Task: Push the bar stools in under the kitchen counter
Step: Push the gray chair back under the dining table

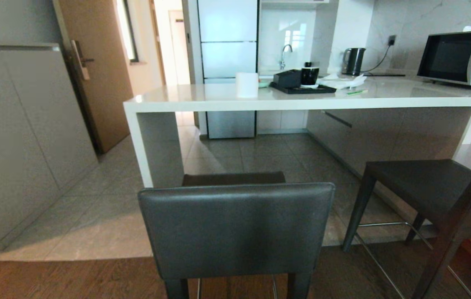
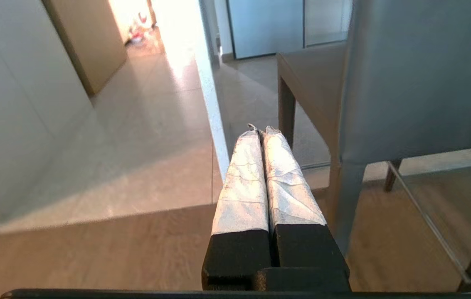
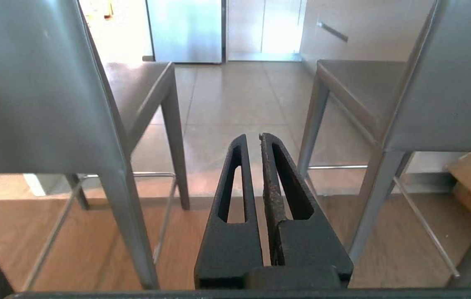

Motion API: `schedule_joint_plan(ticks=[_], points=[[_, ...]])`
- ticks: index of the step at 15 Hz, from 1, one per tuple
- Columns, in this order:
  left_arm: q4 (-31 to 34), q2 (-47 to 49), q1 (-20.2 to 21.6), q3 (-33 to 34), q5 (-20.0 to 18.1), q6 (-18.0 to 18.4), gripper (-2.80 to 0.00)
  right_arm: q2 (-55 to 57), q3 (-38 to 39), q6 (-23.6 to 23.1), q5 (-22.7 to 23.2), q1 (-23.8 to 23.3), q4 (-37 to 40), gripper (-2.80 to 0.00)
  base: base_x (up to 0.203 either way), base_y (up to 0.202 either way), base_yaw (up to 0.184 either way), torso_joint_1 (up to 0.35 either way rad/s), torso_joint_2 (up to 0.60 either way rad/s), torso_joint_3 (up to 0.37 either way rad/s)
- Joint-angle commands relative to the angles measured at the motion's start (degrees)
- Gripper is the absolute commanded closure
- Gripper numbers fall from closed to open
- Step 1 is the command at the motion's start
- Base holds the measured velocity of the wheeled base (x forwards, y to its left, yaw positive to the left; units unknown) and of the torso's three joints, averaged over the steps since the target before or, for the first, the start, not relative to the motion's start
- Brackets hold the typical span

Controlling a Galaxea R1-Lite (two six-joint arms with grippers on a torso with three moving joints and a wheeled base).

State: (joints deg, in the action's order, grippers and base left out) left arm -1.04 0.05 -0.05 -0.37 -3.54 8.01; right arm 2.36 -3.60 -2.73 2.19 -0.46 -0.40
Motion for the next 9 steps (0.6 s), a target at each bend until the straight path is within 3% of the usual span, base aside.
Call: schedule_joint_plan(ticks=[1, 3, 5, 7, 9], points=[[0.0, 1.8, 0.0, -3.3, -1.2, -0.7, 0.0, 8.3, -3.8, 0.7, 0.2, 0.0, -0.7, 0.0, 0.0, 0.0, 0.0, 0.0, 0.0, 0.0], [-0.7, 10.1, 0.1, -8.4, -2.4, -3.8, 0.0, 17.8, -6.4, 1.6, 0.6, 0.0, -4.0, 0.0, 0.0, 0.0, 0.0, 0.0, 0.0, 0.0], [-6.3, 24.1, 0.1, -11.5, -2.9, -5.7, 0.0, 26.8, -7.3, 2.1, 2.2, 0.0, -9.5, 0.0, 0.0, 0.0, 0.0, 0.0, 0.0, 0.0], [-17.0, 38.8, -0.2, -11.8, -3.3, -6.8, 0.0, 35.7, -7.5, 2.4, 4.8, 0.2, -15.8, 0.0, 0.0, 0.0, 0.0, 0.0, 0.0, 0.0], [-31.9, 55.1, -0.7, -9.9, -3.5, -7.5, 0.0, 45.8, -7.3, 2.6, 6.5, 1.0, -23.5, 0.0, 0.0, 0.0, 0.0, 0.0, 0.0, 0.0]])
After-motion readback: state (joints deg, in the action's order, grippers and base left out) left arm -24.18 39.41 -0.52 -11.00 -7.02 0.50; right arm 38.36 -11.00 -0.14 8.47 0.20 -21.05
